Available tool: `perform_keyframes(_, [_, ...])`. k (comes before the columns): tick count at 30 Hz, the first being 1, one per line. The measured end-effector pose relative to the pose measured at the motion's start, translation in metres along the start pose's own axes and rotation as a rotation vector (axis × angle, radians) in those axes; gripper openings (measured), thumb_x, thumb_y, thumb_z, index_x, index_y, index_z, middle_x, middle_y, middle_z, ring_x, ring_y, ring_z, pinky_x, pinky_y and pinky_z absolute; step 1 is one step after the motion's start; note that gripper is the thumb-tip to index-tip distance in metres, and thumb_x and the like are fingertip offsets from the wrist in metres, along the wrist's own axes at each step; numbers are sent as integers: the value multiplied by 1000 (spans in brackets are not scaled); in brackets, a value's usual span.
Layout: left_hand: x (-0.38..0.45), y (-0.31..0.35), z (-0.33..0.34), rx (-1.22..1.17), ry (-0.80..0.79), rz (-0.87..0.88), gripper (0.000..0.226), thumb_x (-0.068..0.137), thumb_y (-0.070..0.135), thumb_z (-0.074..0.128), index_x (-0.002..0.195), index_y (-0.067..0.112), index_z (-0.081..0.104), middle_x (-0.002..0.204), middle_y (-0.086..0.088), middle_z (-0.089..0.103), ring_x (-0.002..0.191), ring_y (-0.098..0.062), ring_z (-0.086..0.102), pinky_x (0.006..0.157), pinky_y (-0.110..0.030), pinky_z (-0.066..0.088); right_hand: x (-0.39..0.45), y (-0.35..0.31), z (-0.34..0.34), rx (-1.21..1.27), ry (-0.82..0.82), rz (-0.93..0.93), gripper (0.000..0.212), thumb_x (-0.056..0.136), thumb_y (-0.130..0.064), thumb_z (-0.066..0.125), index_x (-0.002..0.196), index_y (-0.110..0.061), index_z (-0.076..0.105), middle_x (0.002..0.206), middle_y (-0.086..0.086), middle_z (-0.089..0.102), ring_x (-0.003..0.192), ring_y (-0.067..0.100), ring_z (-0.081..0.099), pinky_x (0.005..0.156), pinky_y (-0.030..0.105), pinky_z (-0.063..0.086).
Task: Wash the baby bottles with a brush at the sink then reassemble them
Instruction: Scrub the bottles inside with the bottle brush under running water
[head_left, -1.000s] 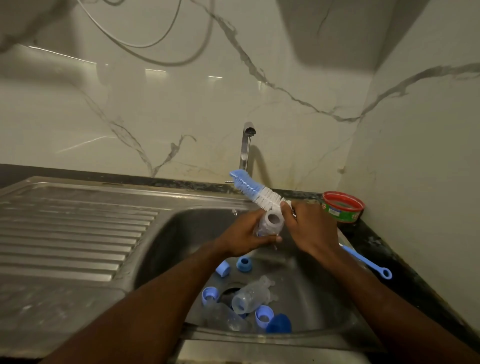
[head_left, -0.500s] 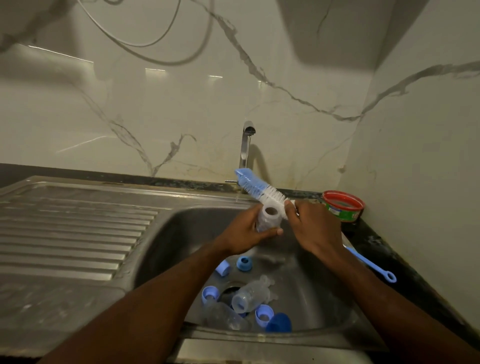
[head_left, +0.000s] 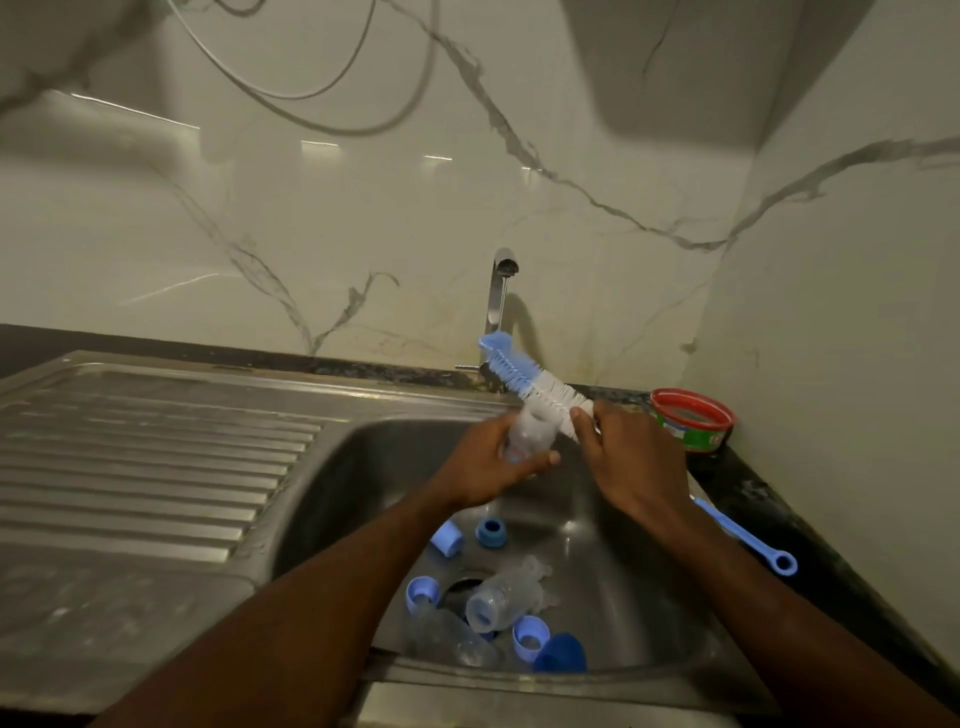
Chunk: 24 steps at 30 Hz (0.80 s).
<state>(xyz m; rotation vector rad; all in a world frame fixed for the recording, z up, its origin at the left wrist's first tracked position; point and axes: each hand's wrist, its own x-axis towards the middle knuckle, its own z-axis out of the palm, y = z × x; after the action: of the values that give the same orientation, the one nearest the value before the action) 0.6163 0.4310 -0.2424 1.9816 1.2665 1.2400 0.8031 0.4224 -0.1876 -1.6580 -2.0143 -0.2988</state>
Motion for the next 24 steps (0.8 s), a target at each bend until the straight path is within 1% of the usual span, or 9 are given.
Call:
perform_keyframes(3, [5,-7,-13,-57,238,-158,40,88,53,72,117,26,65,109,7,72,95,-3,68,86,-27,57,-1,12,-4,1,87,-74,41,104,-52,37,117,-22,60,99,2,70,81,19,64,64,33,52])
perform_keyframes(6, [6,-17,-26,42,385,-304,45,89,47,73,120,16,65,112,-4,71,95,-13,66,83,-27,53,-3,15,-4,4,76,-188,35,103,-53,39,112,-25,58,93,-1,68,75,16,60,64,34,53])
perform_keyframes(8, [3,-20,-27,100,341,-323,49,89,48,72,121,11,64,111,-4,69,96,-13,64,84,-28,51,-6,7,-2,8,22,-239,30,103,-51,42,112,-27,57,95,-1,68,77,15,61,70,36,56])
perform_keyframes(10, [2,-16,-22,143,272,-260,49,91,50,69,121,11,63,112,-1,66,98,-12,62,85,-27,49,-8,-4,-1,-39,8,-244,26,105,-48,42,115,-28,56,95,-2,68,78,16,61,73,36,55])
perform_keyframes(12, [4,-13,-15,224,173,-131,57,90,60,64,123,15,63,116,1,68,103,-11,64,90,-30,52,-8,-14,-1,-67,39,-228,23,106,-46,40,116,-30,53,94,-3,68,76,16,61,70,35,53])
perform_keyframes(14, [8,-10,-10,334,121,-54,62,85,70,58,121,19,65,111,3,71,99,-8,65,88,-31,55,-7,-19,-1,-107,62,-237,21,107,-46,39,117,-30,49,92,-3,68,71,17,60,64,33,50])
perform_keyframes(17, [9,-12,-12,352,185,-64,54,90,65,60,117,19,65,106,5,69,96,-9,65,84,-30,55,-6,-16,-2,-111,55,-249,20,106,-49,40,115,-33,47,94,-3,69,72,17,63,63,35,55])
perform_keyframes(21, [8,-29,-28,218,342,-271,51,90,54,68,125,16,60,114,0,66,100,-14,62,90,-32,51,-7,2,-2,-57,-9,-252,22,105,-50,40,113,-33,53,100,-3,69,80,16,63,69,35,55])
perform_keyframes(24, [5,-25,-29,161,321,-263,49,91,49,69,126,16,59,118,-3,66,100,-12,60,87,-29,49,-7,6,1,-24,12,-260,25,105,-49,43,117,-33,56,102,-2,71,82,17,65,71,38,57])
